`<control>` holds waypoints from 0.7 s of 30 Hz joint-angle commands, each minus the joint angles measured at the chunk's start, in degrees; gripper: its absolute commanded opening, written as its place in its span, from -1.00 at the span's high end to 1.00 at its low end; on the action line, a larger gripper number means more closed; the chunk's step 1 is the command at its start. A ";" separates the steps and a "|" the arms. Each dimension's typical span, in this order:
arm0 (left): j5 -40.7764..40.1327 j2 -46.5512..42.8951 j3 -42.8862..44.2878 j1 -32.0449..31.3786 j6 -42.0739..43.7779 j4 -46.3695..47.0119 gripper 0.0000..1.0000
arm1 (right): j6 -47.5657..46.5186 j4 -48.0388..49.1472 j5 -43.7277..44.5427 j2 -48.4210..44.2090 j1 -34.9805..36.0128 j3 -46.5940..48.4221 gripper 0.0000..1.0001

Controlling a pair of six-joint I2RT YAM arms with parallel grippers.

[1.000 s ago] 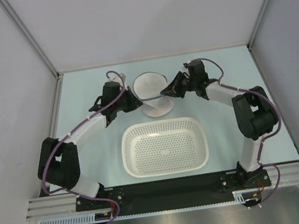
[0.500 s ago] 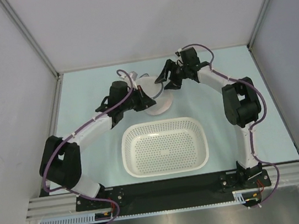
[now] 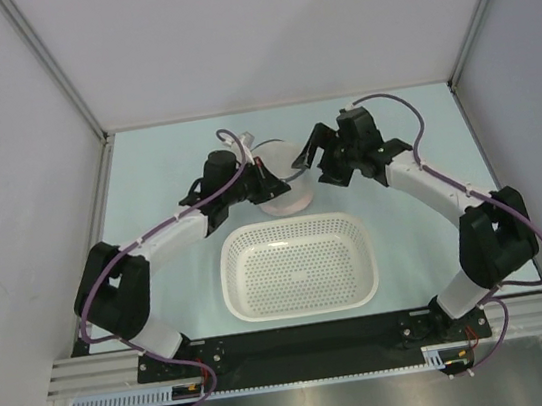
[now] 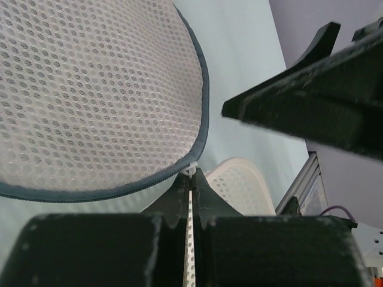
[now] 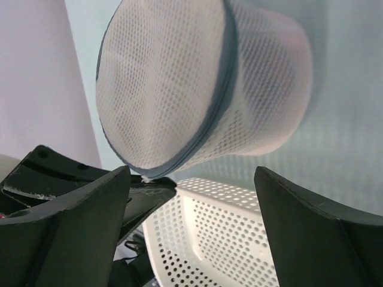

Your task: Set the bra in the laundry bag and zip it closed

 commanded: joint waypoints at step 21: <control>-2.56 -3.53 1.27 11.69 2.99 -9.42 1.00 | -3.77 17.30 -22.61 11.25 -7.04 2.62 1.00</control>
